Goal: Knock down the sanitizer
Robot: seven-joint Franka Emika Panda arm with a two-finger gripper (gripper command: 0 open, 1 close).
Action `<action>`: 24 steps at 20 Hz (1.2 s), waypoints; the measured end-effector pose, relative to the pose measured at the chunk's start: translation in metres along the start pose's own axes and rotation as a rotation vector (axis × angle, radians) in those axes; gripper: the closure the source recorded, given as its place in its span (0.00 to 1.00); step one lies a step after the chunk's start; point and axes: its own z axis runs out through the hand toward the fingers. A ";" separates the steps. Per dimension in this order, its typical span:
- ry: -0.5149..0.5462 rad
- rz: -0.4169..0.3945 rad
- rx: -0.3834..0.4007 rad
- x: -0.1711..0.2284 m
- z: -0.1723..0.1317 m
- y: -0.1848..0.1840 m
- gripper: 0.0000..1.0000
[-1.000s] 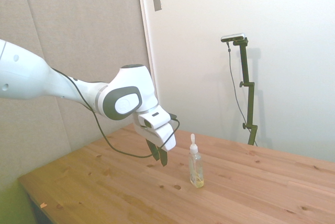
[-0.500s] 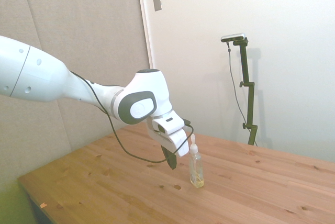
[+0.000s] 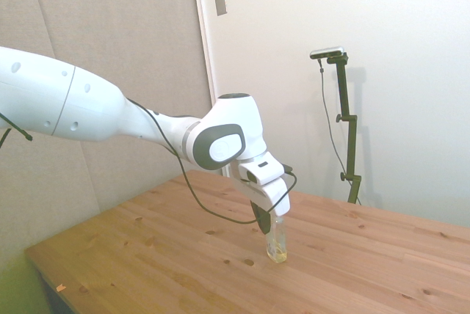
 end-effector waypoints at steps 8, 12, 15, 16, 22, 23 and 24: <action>0.002 0.034 0.008 0.044 -0.001 -0.045 1.00; 0.019 0.058 0.036 0.065 -0.002 -0.059 1.00; 0.027 0.068 0.046 0.074 -0.001 -0.063 1.00; 0.025 0.069 0.047 0.074 0.001 -0.063 1.00; -0.018 0.028 0.034 0.057 0.005 -0.056 1.00; -0.027 0.016 0.032 0.052 0.003 -0.052 1.00; -0.035 0.003 0.030 0.046 0.000 -0.048 0.00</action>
